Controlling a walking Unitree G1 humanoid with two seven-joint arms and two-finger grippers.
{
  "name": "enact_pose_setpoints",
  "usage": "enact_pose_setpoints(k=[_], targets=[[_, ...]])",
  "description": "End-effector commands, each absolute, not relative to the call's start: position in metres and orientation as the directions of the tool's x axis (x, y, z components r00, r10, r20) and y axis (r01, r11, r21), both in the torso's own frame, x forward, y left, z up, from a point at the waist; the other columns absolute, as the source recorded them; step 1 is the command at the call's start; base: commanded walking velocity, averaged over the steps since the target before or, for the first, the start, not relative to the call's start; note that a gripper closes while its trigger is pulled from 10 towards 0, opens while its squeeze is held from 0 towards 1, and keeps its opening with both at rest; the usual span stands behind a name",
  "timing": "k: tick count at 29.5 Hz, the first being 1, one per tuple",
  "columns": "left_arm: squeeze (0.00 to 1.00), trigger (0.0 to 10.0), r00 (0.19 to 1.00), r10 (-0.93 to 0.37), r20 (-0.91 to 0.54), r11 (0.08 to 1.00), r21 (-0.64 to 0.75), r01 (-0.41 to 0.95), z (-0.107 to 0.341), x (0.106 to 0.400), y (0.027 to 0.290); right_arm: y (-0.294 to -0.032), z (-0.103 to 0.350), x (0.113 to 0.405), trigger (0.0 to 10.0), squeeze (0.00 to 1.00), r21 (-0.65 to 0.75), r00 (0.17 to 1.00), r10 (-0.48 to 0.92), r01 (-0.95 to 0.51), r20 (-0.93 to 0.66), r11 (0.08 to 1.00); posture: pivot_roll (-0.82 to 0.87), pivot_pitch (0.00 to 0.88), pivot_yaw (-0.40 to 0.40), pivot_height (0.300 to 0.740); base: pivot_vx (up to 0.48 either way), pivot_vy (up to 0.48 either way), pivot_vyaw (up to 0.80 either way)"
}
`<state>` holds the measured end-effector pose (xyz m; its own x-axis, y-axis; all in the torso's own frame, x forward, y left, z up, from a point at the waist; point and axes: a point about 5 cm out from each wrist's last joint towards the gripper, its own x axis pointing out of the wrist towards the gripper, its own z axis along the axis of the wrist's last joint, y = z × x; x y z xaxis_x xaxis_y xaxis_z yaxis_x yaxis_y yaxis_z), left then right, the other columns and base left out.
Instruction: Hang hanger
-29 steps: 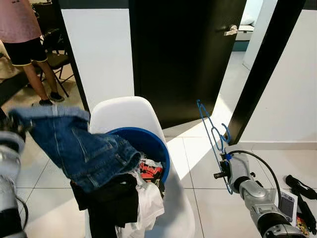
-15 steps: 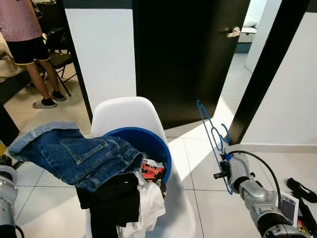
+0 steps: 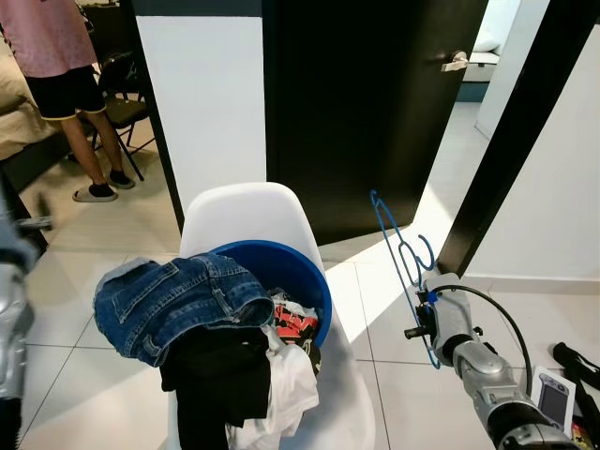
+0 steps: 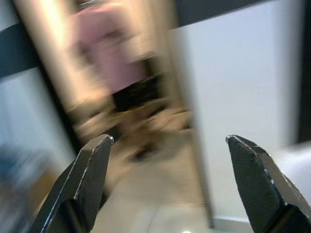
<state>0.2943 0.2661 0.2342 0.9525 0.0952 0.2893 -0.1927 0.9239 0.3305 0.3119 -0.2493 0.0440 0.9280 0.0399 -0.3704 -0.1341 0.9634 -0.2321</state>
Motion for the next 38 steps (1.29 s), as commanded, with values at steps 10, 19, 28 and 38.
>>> enact_pose_setpoints(k=[10,19,28,38], targets=[[0.00,10.0,0.799,-0.429,-0.422,0.470,0.651,0.596,0.179,0.250,0.221,-0.252,0.042,0.311,10.0,0.00,-0.238,0.912,0.036,-0.144,-0.408,0.960,0.00,0.000,-0.013,0.740,0.000,0.000,0.00],[0.00,10.0,0.653,-0.277,-0.705,0.295,0.585,0.756,0.179,0.226,0.242,-0.247,0.038,0.311,10.0,0.00,-0.228,0.904,0.044,-0.154,-0.424,0.961,0.02,0.000,-0.013,0.740,0.000,0.000,0.00],[0.00,10.0,0.598,-0.303,-0.742,0.316,0.513,0.798,0.145,0.227,0.218,-0.247,0.038,0.311,10.0,0.00,-0.225,0.903,0.042,-0.151,-0.428,0.963,0.02,0.000,-0.010,0.740,0.000,0.000,0.00],[0.00,10.0,0.670,-0.199,-0.715,0.399,0.566,0.722,0.120,0.241,0.223,-0.248,0.037,0.310,10.0,0.00,-0.224,0.905,0.039,-0.147,-0.424,0.963,0.01,0.000,0.000,0.740,0.000,0.000,0.00]])
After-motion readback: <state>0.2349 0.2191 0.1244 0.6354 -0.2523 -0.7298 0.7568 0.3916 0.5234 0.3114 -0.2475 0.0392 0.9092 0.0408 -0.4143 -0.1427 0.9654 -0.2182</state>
